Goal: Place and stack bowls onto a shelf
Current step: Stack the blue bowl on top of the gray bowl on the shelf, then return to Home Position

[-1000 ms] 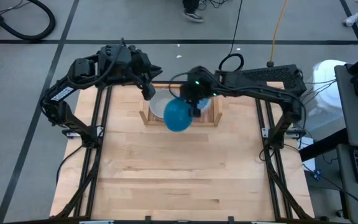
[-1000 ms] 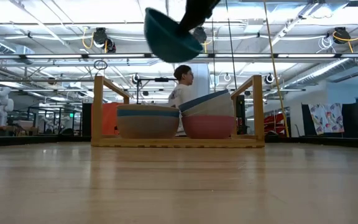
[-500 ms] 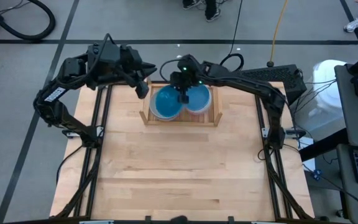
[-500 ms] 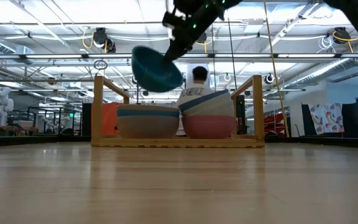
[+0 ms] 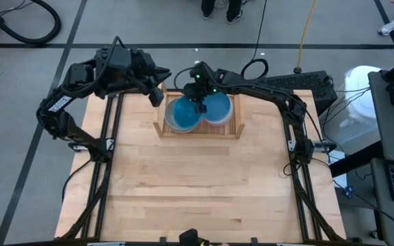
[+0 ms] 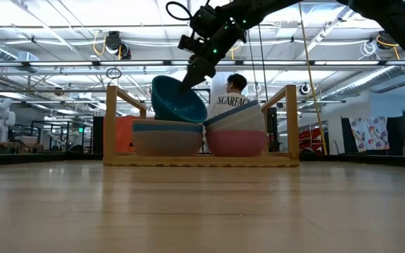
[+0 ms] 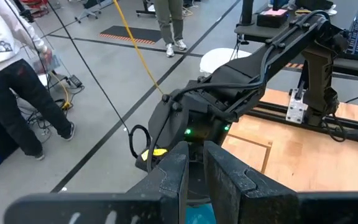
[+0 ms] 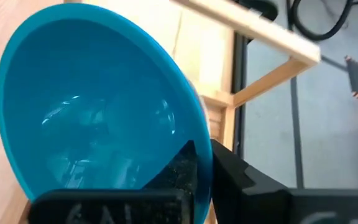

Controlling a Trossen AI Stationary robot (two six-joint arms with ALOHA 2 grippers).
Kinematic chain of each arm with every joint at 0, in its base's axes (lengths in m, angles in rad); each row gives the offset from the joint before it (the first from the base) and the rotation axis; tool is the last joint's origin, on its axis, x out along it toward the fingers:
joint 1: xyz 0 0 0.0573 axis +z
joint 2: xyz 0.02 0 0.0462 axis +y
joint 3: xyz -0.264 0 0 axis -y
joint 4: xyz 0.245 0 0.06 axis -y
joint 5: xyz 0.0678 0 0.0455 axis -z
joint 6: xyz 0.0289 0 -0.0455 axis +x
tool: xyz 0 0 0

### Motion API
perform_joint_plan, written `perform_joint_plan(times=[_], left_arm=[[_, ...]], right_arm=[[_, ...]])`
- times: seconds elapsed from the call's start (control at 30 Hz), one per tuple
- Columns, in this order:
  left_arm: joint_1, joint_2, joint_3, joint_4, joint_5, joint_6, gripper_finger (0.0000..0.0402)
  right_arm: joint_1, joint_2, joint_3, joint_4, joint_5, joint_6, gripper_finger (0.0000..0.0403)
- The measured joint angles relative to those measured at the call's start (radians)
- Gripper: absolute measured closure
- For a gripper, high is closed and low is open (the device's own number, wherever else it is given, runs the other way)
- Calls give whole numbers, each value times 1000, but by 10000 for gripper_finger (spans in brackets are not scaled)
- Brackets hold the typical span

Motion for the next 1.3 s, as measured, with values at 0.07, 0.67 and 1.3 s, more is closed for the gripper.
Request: perform_joint_plan(times=[0.07, 0.67, 1.3], left_arm=[[0, 0, 0, 0, 0, -3, 344], [0, 0, 0, -22, 0, -34, 344], [-1, 21, -6, -174, 0, -66, 344]], right_arm=[[5, -1, 0, 27, 1, -1, 375], [62, -2, 0, 92, 5, -17, 272], [51, -202, -2, -320, 395, -20, 287]])
